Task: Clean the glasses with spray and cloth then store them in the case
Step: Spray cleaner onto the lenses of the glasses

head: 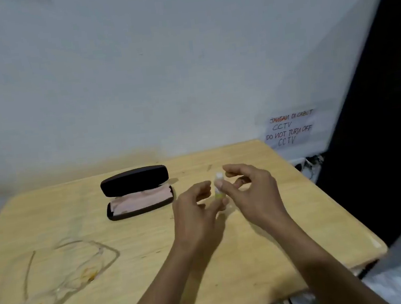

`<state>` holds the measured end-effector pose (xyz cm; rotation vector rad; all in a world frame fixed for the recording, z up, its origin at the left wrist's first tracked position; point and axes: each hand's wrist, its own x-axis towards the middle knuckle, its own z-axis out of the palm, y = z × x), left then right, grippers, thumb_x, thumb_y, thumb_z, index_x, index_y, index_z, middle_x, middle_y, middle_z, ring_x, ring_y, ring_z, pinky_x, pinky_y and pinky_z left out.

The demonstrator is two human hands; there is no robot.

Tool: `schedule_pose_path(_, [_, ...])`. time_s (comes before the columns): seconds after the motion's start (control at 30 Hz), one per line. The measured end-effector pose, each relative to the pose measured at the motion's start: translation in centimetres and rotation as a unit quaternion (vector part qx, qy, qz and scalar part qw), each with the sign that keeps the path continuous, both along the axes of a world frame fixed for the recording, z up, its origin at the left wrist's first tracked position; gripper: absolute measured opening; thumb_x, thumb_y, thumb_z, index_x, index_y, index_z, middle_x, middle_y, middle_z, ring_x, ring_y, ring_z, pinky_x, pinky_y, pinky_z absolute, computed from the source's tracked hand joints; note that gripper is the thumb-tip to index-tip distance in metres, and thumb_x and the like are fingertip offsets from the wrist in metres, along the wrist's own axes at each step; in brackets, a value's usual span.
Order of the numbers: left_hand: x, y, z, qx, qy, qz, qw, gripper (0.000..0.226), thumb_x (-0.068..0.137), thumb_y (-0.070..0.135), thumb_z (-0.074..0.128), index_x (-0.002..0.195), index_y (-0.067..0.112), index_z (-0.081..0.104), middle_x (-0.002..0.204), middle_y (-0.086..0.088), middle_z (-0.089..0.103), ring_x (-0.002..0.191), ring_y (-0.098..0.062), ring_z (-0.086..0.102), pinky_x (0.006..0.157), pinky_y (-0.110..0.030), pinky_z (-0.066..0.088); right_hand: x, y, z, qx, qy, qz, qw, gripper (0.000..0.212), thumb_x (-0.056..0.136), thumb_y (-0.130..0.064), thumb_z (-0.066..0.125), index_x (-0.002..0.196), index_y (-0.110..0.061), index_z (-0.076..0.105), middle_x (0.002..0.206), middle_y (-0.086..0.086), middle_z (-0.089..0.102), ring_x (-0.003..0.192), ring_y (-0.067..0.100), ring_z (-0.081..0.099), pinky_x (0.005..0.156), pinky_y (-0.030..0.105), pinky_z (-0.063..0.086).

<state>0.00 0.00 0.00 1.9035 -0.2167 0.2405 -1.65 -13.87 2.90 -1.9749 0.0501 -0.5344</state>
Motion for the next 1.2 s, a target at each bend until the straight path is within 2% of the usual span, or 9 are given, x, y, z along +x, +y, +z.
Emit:
schedule_pose_path(0.13, [0.4, -0.8, -0.1, -0.025, -0.024, 0.006, 0.999, 0.017, 0.081, 0.017, 0.075, 0.098, 0.018, 0.075, 0.087, 0.006, 0.076, 0.081, -0.001, 0.071, 0.069, -0.02, 0.057, 0.8, 0.2, -0.4, 0.016, -0.007, -0.004, 1.0, 0.029, 0.08, -0.034, 0.082, 0.107, -0.027, 0.076, 0.095, -0.012, 0.074, 0.08, 0.004, 0.065, 0.063, 0.013, 0.049])
schedule_pose_path(0.2, [0.2, -1.1, -0.1, -0.041, -0.027, 0.002, 0.999, 0.011, 0.083, 0.012, 0.073, 0.093, 0.016, 0.076, 0.08, 0.007, 0.076, 0.074, -0.001, 0.071, 0.065, -0.017, 0.055, 1.1, 0.3, -0.7, 0.018, -0.011, 0.0, 1.0, 0.025, 0.081, -0.031, 0.082, 0.104, -0.026, 0.076, 0.093, -0.012, 0.073, 0.078, 0.002, 0.062, 0.06, 0.011, 0.048])
schedule_pose_path(0.43, [-0.3, -0.8, -0.2, -0.04, -0.023, 0.002, 0.999, 0.009, 0.087, 0.018, 0.072, 0.096, 0.017, 0.073, 0.081, 0.01, 0.074, 0.07, -0.007, 0.071, 0.066, -0.031, 0.06, 1.5, 0.6, -1.0, 0.007, -0.011, 0.013, 1.0, 0.013, 0.085, -0.027, 0.079, 0.097, -0.024, 0.074, 0.086, -0.01, 0.072, 0.081, 0.006, 0.062, 0.066, 0.022, 0.051])
schedule_pose_path(0.53, [-0.9, -0.3, -0.2, -0.019, -0.041, 0.005, 0.999, 0.008, 0.088, 0.019, 0.071, 0.096, 0.019, 0.071, 0.082, 0.01, 0.073, 0.068, -0.007, 0.07, 0.065, -0.031, 0.06, 1.0, 0.8, -0.7, 0.005, -0.014, 0.031, 0.999, 0.011, 0.087, -0.025, 0.077, 0.097, -0.023, 0.073, 0.087, -0.008, 0.071, 0.082, 0.006, 0.063, 0.063, 0.02, 0.05])
schedule_pose_path(0.67, [-1.8, 0.6, 0.5, 0.014, -0.066, -0.001, 0.998, 0.009, 0.089, 0.019, 0.069, 0.097, 0.023, 0.07, 0.084, 0.012, 0.072, 0.073, -0.005, 0.069, 0.065, -0.028, 0.059, 0.4, 1.4, -0.1, -0.005, -0.026, 0.066, 0.997, 0.007, 0.091, -0.022, 0.073, 0.094, -0.026, 0.068, 0.085, -0.005, 0.069, 0.075, 0.003, 0.06, 0.061, 0.011, 0.045])
schedule_pose_path(0.83, [-2.2, 1.6, 1.1, 0.032, -0.078, -0.003, 0.996, 0.012, 0.089, 0.018, 0.068, 0.1, 0.019, 0.071, 0.079, 0.01, 0.072, 0.067, -0.007, 0.069, 0.062, -0.031, 0.057, 0.3, 1.9, 0.4, -0.018, -0.021, 0.105, 0.994, 0.008, 0.095, -0.022, 0.068, 0.095, -0.03, 0.065, 0.086, -0.01, 0.068, 0.079, 0.005, 0.062, 0.077, 0.025, 0.053])
schedule_pose_path(1.0, [-2.6, 2.5, 0.7, 0.052, -0.063, -0.005, 0.997, 0.017, 0.089, 0.019, 0.067, 0.106, 0.017, 0.071, 0.085, 0.009, 0.073, 0.071, -0.008, 0.07, 0.064, -0.035, 0.059, 0.6, 1.7, 1.6, 0.04, -0.036, 0.152, 0.987, 0.009, 0.097, -0.015, 0.064, 0.097, -0.023, 0.067, 0.095, -0.007, 0.071, 0.084, 0.003, 0.064, 0.081, 0.019, 0.05])
schedule_pose_path(1.13, [-2.7, 3.2, 0.5, 0.032, -0.053, 0.028, 0.998, 0.014, 0.088, 0.017, 0.069, 0.101, 0.02, 0.072, 0.083, 0.012, 0.072, 0.075, -0.007, 0.069, 0.064, -0.03, 0.058, 0.8, 0.6, 2.7, 0.131, -0.079, 0.106, 0.983, 0.007, 0.096, -0.013, 0.066, 0.098, -0.019, 0.068, 0.089, -0.009, 0.069, 0.078, -0.003, 0.062, 0.075, 0.015, 0.05])
schedule_pose_path(1.2, [-2.5, 3.4, 0.5, 0.016, -0.054, 0.045, 0.997, 0.017, 0.085, 0.015, 0.072, 0.102, 0.017, 0.073, 0.084, 0.012, 0.072, 0.075, -0.004, 0.069, 0.061, -0.021, 0.056, 1.0, -0.4, 2.1, 0.102, -0.082, 0.046, 0.99, 0.005, 0.093, -0.017, 0.07, 0.099, -0.016, 0.07, 0.087, -0.009, 0.069, 0.077, -0.002, 0.061, 0.074, 0.013, 0.049])
